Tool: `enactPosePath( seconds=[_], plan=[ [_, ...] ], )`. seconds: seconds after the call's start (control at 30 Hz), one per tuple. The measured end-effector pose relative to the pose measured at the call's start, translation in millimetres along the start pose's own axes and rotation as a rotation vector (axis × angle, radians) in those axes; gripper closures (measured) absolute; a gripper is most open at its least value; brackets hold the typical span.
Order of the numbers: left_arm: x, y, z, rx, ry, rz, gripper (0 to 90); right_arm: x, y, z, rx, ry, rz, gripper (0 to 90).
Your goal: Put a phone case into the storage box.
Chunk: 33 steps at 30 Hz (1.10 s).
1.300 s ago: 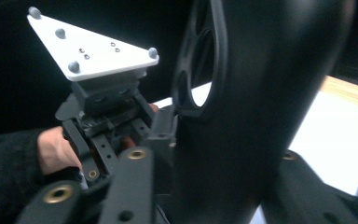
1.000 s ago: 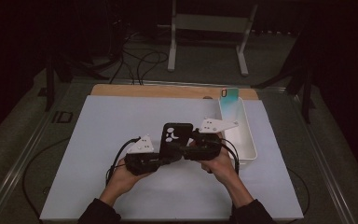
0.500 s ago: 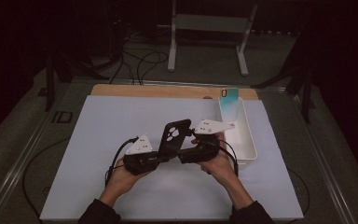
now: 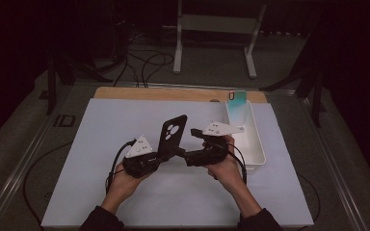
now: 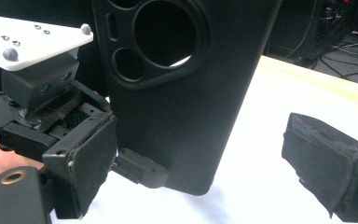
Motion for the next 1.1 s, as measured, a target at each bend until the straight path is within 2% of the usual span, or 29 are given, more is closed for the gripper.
enactPosePath(
  seconds=[0.17,0.27,0.5,0.8,1.1],
  plan=[
    [0.0,-1.2,1.9,-0.008,0.001,-0.033,85.1,-1.3,0.0,-1.8,0.016,-0.004,0.017,10.3],
    [0.2,-2.4,3.1,-0.015,0.004,-0.039,85.0,-1.7,0.5,-3.9,0.042,-0.013,0.028,10.3],
    [4.0,-6.6,5.4,-0.030,-0.002,-0.036,85.1,-7.0,-1.0,-11.9,0.082,-0.029,0.038,10.4],
    [11.1,-10.2,7.1,-0.041,-0.020,-0.026,85.1,-7.3,-9.0,-19.2,0.116,-0.087,0.058,10.4],
    [15.5,-12.1,8.7,-0.046,-0.022,-0.022,85.0,-5.6,-16.2,-19.2,0.106,-0.120,0.084,11.1]
  ],
)
Point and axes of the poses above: each handheld gripper's, and its own axes: y roughly backward along the jaws, z roughly out of its underside, x roughly to its right, the point moved 1 cm from there along -y, roughly forward along the jaws, and after that the axes turned 14 degrees about -z, right-handed, at the moved point
